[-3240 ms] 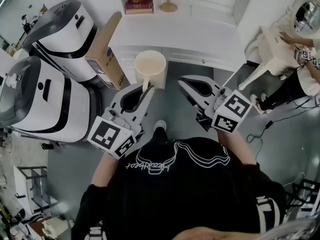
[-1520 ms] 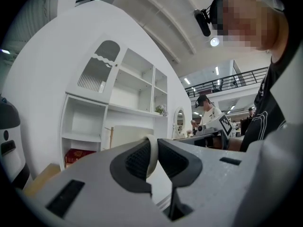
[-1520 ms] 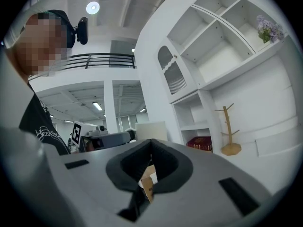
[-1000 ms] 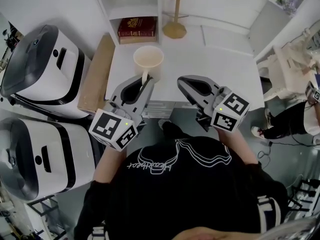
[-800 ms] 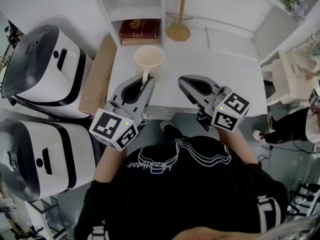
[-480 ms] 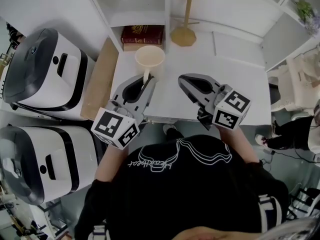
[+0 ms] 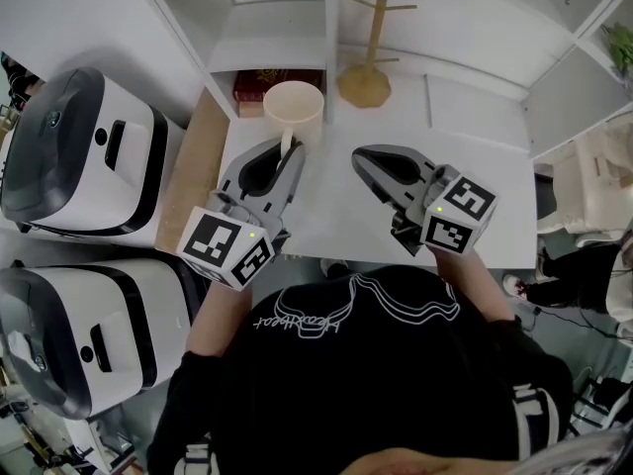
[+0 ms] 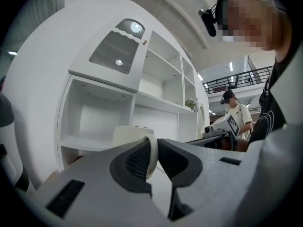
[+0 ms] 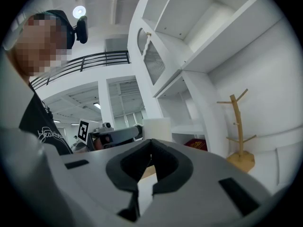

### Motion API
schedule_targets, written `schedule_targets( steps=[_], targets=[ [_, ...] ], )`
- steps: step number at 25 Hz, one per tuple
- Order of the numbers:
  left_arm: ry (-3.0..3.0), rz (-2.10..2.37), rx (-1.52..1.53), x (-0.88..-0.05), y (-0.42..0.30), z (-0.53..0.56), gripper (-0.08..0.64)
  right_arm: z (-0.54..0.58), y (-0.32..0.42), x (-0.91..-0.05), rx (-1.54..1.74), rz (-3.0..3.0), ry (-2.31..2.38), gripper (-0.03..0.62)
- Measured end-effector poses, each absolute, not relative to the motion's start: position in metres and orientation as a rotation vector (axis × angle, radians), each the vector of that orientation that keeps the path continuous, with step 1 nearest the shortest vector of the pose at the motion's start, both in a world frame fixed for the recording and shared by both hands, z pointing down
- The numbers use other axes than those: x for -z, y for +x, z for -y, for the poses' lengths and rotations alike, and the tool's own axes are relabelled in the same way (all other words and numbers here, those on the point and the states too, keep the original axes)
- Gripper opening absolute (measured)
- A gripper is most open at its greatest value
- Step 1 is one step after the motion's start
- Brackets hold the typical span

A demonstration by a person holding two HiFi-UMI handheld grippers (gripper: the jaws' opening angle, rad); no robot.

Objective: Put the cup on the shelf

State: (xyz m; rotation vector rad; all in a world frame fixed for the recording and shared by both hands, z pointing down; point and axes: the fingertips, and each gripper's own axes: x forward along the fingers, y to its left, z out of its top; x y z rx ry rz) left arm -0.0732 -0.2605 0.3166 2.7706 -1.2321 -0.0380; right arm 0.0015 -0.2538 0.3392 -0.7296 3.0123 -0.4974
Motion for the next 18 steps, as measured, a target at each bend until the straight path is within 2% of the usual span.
schedule_targets(
  steps=[18],
  targets=[
    [2.759, 1.311, 0.129, -0.309, -0.087, 0.351, 0.044, 0.32, -0.002, -0.363, 0.557, -3.054, -0.732, 0.006]
  ],
)
